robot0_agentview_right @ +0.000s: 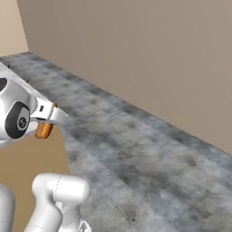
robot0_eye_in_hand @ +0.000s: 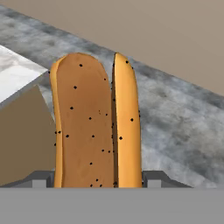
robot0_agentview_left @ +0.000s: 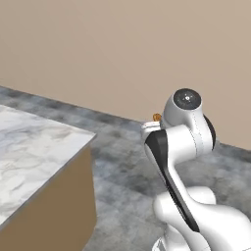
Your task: Move the hot dog bun to the plate on the dining table and place the condiment next to that plate. Then navigate to the fridge and take the sausage and place it on the plate as well.
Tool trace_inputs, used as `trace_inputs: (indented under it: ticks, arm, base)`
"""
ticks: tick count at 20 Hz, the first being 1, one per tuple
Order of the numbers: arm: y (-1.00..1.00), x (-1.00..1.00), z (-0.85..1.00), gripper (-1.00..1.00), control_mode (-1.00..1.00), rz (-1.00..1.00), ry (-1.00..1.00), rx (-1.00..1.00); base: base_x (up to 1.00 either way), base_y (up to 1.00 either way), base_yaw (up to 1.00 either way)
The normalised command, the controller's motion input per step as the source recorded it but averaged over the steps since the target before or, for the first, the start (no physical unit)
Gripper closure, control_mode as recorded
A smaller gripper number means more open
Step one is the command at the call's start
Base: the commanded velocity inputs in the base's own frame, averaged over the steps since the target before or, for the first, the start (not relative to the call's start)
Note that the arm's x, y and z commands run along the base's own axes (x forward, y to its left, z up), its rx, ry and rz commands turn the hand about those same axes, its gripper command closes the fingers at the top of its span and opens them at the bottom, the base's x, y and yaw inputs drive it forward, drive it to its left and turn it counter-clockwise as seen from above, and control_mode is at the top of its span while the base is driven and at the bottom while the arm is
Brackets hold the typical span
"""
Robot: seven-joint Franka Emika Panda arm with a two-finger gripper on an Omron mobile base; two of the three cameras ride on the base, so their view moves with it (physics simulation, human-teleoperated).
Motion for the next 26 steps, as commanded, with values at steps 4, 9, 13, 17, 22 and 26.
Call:
trace_inputs:
  ticks: [4, 9, 13, 17, 22, 26]
  arm:
    - [0.0, 0.0, 0.0, 1.0, 1.0, 0.0, 0.0, 0.0]
    - [0.0, 0.0, 0.0, 1.0, 1.0, 0.0, 0.0, 0.0]
    - [0.0, 0.0, 0.0, 1.0, 1.0, 0.0, 0.0, 0.0]
    - [0.0, 0.0, 0.0, 1.0, 1.0, 0.0, 0.0, 0.0]
    - [0.0, 0.0, 0.0, 1.0, 1.0, 0.0, 0.0, 0.0]
    - [0.0, 0.0, 0.0, 1.0, 1.0, 0.0, 0.0, 0.0]
  base:
    - [1.0, -0.52, 0.3]
    - [1.0, -0.37, 0.37]
    - [1.0, -0.2, 0.45]
    - [1.0, -0.22, 0.47]
    - [0.95, -0.39, 0.42]
    - [0.84, -0.65, 0.35]
